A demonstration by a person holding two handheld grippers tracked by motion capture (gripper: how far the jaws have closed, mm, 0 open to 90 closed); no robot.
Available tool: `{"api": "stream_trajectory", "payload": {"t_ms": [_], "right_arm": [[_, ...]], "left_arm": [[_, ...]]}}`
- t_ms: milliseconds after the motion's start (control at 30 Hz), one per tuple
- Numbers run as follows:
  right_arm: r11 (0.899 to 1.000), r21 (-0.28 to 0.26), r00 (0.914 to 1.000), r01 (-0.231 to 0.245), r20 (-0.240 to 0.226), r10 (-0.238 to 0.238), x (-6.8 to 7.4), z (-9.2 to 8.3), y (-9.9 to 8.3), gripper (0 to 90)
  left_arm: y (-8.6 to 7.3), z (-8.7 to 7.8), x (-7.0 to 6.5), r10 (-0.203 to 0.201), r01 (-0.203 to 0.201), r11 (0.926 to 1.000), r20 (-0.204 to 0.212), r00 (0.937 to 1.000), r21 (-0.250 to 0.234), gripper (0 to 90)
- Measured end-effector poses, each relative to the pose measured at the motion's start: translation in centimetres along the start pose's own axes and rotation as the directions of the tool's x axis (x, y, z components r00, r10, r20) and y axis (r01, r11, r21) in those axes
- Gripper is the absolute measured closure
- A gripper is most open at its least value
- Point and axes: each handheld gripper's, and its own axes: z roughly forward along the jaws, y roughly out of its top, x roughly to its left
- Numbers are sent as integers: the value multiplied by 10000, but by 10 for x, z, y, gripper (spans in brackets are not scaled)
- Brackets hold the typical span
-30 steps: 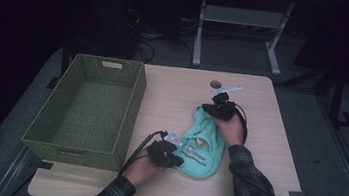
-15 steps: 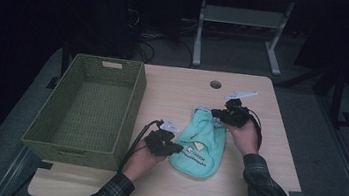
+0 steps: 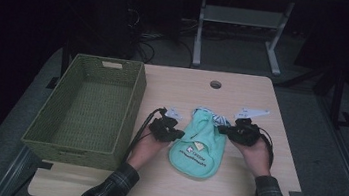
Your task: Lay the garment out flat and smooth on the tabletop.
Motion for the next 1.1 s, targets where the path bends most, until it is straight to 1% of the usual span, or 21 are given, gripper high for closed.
{"api": "stream_trajectory", "payload": {"t_ms": [33, 67, 100, 167, 233, 267, 333, 433, 500, 567, 600, 667, 733, 767, 800, 833, 867, 933, 1000, 1067, 1100], "right_arm": [[9999, 135, 10000, 1, 14, -1, 2, 0, -4, 898], [9996, 276, 9999, 108, 53, -110, 2, 1, -8, 898], [9991, 403, 9999, 94, 131, -99, 4, 0, -12, 898], [9986, 531, 10000, 15, 57, -18, 5, 0, -19, 898], [9979, 652, 10000, -61, 24, 60, 5, -1, -25, 898], [9974, 717, 9999, -113, -48, 117, 6, -1, -28, 898], [9964, 842, 10000, -59, -59, 64, 10, -1, -33, 898], [9943, 1067, 9999, 63, -126, -50, 18, -1, -38, 898], [9923, 1236, 9999, 64, -154, -45, 22, 0, -41, 899], [9889, 1469, 9997, 225, -42, -221, 25, 1, -44, 898], [9876, 1557, 9998, 195, -6, -197, 25, 1, -45, 899], [9884, 1514, 9999, 98, -37, -93, 25, 1, -47, 899], [9875, 1570, 9999, 115, 19, -120, 24, 0, -47, 899], [9874, 1582, 10000, 81, 41, -89, 24, -1, -47, 899], [9868, 1609, 9997, 180, 122, -202, 22, -1, -47, 899], [9878, 1556, 9997, 113, 190, -144, 22, -2, -48, 899], [9863, 1644, 9996, 102, 250, -145, 21, -3, -48, 899], [9881, 1540, 9995, -33, 307, -14, 18, -5, -50, 899], [9874, 1583, 9991, 14, 421, -82, 15, -7, -51, 899], [9871, 1598, 9987, -31, 500, -50, 14, -9, -52, 899], [9867, 1625, 9987, -97, 504, 15, 14, -11, -52, 899]], "left_arm": [[1, 3, 2, -53, 53, 10000, 58, 10000, -42, 891], [2, 6, 4, -130, 131, 9999, 111, 9999, -89, 890], [3, 9, 5, -126, 127, 9999, 75, 9999, -75, 890], [4, 14, 8, -122, 122, 9999, 31, 9999, -36, 889], [4, 19, 10, -146, 146, 9999, 76, 9999, 28, 887], [3, 21, 11, -225, 225, 9997, 81, 9997, 26, 884], [3, 24, 11, -264, 263, 9996, 111, 9996, 58, 883], [2, 29, 9, -114, 111, 9996, 86, 9999, 246, 883], [1, 32, 8, -43, 42, 9997, 32, 10000, 248, 884], [2, 31, 8, 15, -14, 9995, -13, 10000, 311, 886], [1, 31, 8, 43, -41, 9995, -46, 10000, 317, 888], [1, 30, 8, 71, -70, 9993, -48, 10000, 367, 888], [0, 28, 7, 67, -64, 9990, -74, 9999, 432, 891], [-1, 27, 7, 94, -91, 9988, -51, 9999, 471, 891], [-2, 26, 7, 47, -47, 9986, -1, 10000, 518, 892], [-4, 24, 6, -8, 5, 9986, 56, 10000, 529, 893], [-5, 23, 5, -49, 42, 9986, 134, 9999, 527, 893], [-8, 20, 1, -58, 44, 9982, 244, 9997, 597, 893], [-11, 18, -6, -58, 30, 9979, 425, 9991, 654, 892], [-13, 16, -13, 62, -104, 9970, 551, 9985, 761, 892], [-14, 15, -17, 199, -251, 9959, 603, 9980, 868, 892]]}}
